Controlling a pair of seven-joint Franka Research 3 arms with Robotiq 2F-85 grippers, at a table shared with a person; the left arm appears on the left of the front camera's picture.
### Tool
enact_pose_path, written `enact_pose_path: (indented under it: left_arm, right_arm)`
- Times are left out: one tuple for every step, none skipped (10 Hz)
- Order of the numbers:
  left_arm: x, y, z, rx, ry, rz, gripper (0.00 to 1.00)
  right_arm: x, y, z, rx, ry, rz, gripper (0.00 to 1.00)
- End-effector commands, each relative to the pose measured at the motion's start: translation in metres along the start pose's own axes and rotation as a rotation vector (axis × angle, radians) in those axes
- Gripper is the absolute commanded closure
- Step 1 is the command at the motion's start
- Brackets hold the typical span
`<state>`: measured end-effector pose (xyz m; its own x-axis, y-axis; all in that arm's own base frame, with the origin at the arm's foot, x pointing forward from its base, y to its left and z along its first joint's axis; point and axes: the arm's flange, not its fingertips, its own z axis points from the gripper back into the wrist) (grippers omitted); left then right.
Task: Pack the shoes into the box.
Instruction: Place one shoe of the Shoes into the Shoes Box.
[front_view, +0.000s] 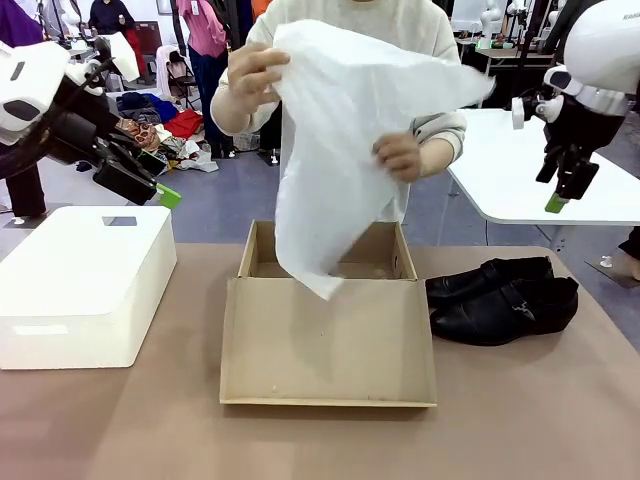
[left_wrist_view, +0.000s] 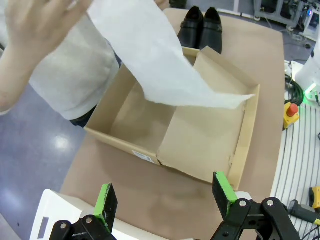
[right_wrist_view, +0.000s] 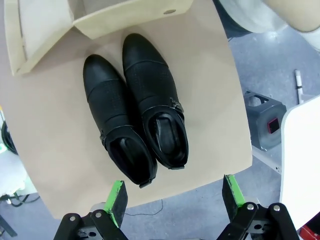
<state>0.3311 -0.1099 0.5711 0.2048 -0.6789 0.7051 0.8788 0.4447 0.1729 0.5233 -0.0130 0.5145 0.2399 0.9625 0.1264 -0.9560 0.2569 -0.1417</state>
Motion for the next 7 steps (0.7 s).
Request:
enact_pose_path:
  left_arm:
    - [0.0, 0.0, 0.001, -0.006, -0.005, 0.0, 0.0]
    - [0.0, 0.0, 0.001, -0.006, -0.005, 0.0, 0.0]
    - [0.0, 0.0, 0.001, -0.006, -0.005, 0.0, 0.0]
    - [0.0, 0.0, 0.001, -0.006, -0.005, 0.0, 0.0]
    - [0.0, 0.0, 0.001, -0.006, -0.005, 0.0, 0.0]
    - [0.0, 0.0, 0.001, -0.006, -0.005, 0.0, 0.0]
    - [0.0, 0.0, 0.001, -0.006, -0.005, 0.0, 0.0]
  right_arm:
    - [-0.011, -0.028, -0.013, 0.01, 0.025, 0.061, 0.0]
    - [-0.014, -0.034, -0.022, 0.006, 0.016, 0.104, 0.0]
    - [-0.017, -0.039, -0.032, 0.007, 0.006, 0.135, 0.0]
    - [-0.02, -0.044, -0.042, 0.011, -0.002, 0.129, 0.0]
    - [-0.023, -0.048, -0.053, 0.015, -0.01, 0.092, 0.0]
    - [-0.023, -0.052, -0.062, 0.006, -0.021, 0.064, 0.0]
    - [-0.024, -0.054, -0.07, 0.005, -0.039, 0.057, 0.0]
